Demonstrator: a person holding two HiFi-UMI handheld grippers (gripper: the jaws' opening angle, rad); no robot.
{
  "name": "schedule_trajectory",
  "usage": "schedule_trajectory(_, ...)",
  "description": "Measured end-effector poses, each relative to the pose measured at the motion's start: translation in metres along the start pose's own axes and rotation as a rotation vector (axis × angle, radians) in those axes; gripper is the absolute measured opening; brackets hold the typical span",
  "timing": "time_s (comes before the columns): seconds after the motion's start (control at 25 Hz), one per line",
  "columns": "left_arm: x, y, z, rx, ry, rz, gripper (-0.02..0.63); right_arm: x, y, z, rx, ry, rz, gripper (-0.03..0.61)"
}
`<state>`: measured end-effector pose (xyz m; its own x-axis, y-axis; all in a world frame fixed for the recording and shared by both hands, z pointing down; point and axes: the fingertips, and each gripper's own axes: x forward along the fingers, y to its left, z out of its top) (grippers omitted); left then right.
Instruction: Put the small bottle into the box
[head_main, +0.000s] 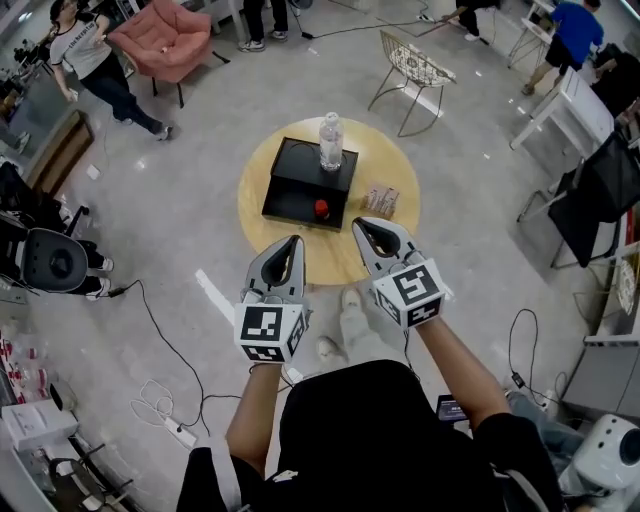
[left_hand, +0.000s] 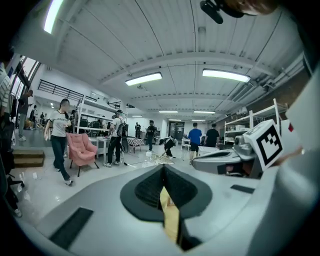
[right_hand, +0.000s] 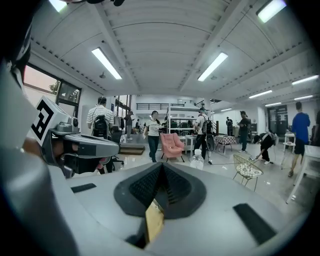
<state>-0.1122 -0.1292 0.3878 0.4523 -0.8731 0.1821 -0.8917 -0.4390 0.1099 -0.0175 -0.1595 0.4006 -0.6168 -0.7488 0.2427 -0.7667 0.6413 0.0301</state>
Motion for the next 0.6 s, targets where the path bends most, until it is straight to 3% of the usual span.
schedule_trajectory(0.6,-0.057,-0.019,0.046,0.081,-0.102,0.007,0.011,-0.041,0.035,0.044,-0.047,-0.102,-0.024,0.000)
